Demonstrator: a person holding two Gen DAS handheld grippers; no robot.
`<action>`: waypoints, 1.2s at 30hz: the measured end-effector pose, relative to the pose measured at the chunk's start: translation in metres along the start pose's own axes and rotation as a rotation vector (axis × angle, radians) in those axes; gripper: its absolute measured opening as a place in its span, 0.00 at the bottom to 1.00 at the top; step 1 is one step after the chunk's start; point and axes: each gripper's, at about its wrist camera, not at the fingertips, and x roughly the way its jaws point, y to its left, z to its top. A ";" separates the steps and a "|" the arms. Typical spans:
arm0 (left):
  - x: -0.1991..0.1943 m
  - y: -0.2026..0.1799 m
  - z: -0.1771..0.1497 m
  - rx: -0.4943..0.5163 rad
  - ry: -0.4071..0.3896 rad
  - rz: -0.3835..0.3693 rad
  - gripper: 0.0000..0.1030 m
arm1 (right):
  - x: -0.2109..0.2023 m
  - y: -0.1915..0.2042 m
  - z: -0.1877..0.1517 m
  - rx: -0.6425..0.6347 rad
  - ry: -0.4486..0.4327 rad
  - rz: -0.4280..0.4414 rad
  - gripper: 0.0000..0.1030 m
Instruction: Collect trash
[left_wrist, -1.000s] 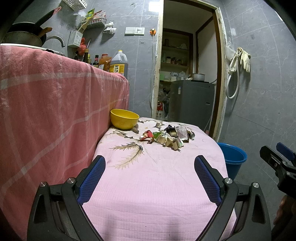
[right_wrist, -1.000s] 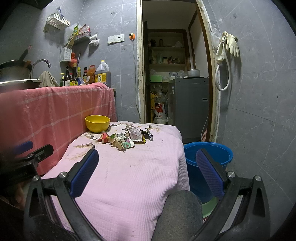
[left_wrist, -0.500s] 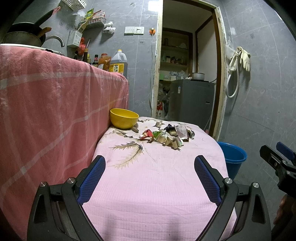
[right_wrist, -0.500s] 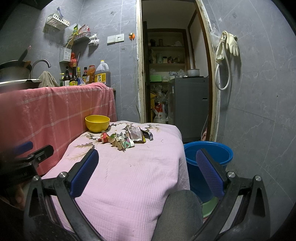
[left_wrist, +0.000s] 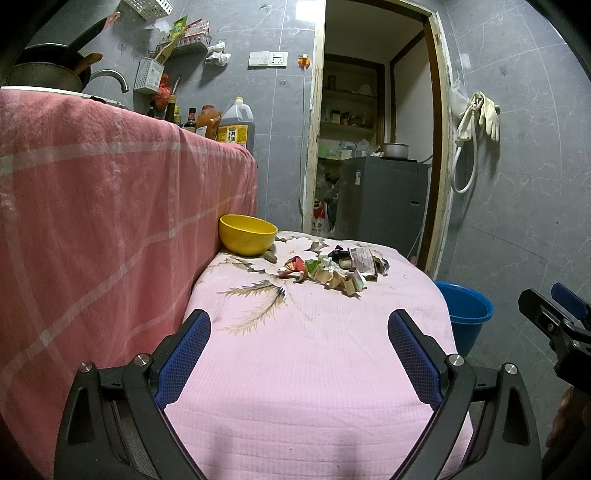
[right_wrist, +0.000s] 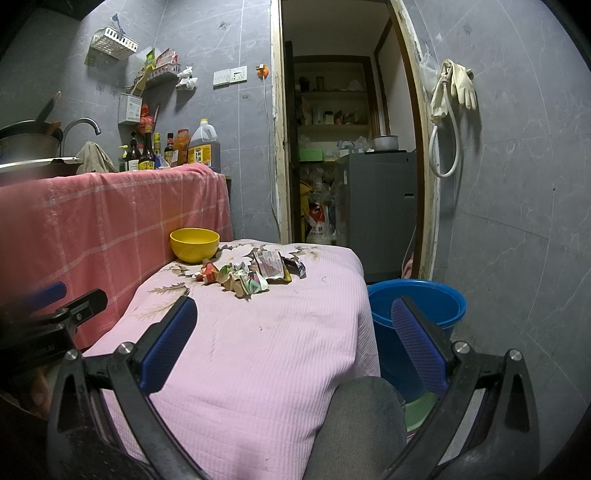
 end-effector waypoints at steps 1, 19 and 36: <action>0.000 0.000 0.000 0.000 0.000 0.000 0.91 | 0.000 0.000 0.000 0.000 0.000 0.000 1.00; 0.007 -0.006 -0.006 0.017 0.013 0.004 0.91 | 0.006 0.002 -0.005 0.002 0.010 0.004 1.00; 0.039 0.004 0.031 -0.007 -0.010 0.032 0.91 | 0.050 -0.002 0.024 0.003 -0.012 0.058 1.00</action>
